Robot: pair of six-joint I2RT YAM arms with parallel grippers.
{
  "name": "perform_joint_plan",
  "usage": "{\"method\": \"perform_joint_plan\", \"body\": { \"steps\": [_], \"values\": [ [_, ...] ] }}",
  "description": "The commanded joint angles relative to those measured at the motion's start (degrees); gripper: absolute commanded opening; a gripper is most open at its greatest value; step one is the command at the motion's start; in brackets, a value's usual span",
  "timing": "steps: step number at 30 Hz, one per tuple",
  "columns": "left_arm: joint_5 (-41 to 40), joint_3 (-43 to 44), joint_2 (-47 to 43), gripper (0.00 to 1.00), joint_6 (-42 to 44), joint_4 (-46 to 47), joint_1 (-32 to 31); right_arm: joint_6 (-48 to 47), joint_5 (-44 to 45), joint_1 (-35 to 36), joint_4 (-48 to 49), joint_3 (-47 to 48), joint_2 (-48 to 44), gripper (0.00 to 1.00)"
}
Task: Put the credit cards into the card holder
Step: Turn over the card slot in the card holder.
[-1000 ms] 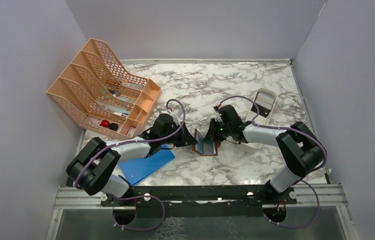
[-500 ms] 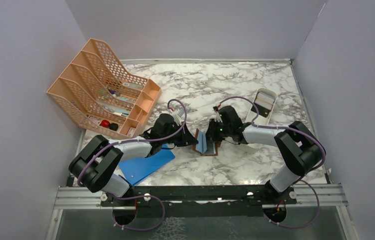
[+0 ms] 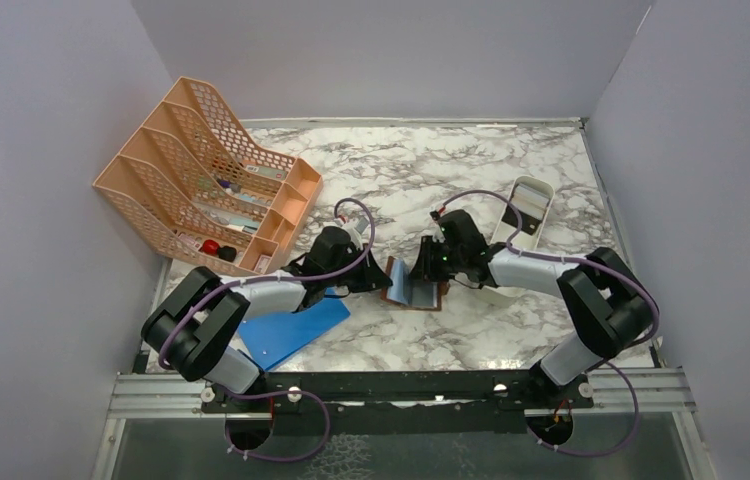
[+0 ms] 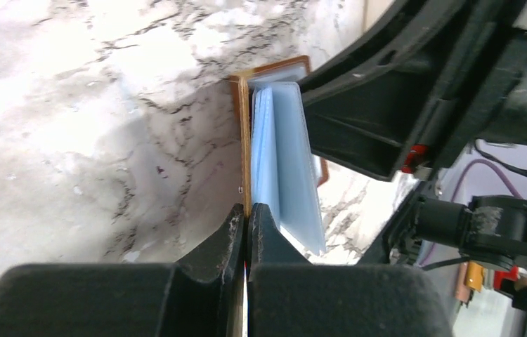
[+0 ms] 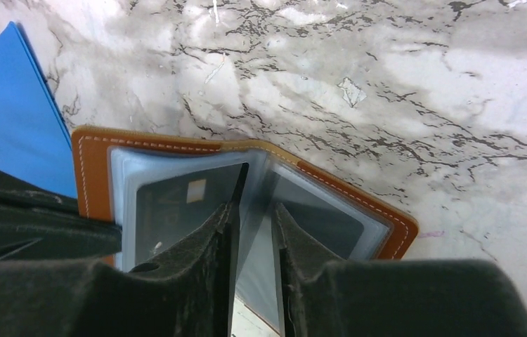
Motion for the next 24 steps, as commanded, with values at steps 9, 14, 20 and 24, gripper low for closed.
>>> {"method": "perform_joint_plan", "body": {
  "steps": [9,14,20,24],
  "values": [
    [-7.13,5.08,-6.18,0.0,4.56,-15.1,-0.34,-0.83,1.41,0.48,-11.92,5.35,-10.37,0.38],
    [-8.7,8.13,-9.36,0.0,5.2,-19.75,-0.75,1.95,-2.74,0.78,-9.25,4.33,-12.58,0.4],
    [-9.78,8.91,-9.25,0.0,5.71,-20.85,-1.09,2.57,-4.35,1.09,-7.62,4.87,-12.69,0.42],
    [-10.48,9.06,-8.93,0.0,6.24,-20.93,-1.81,1.99,-3.83,1.1,-8.29,5.14,-12.15,0.41]
  ]
}}
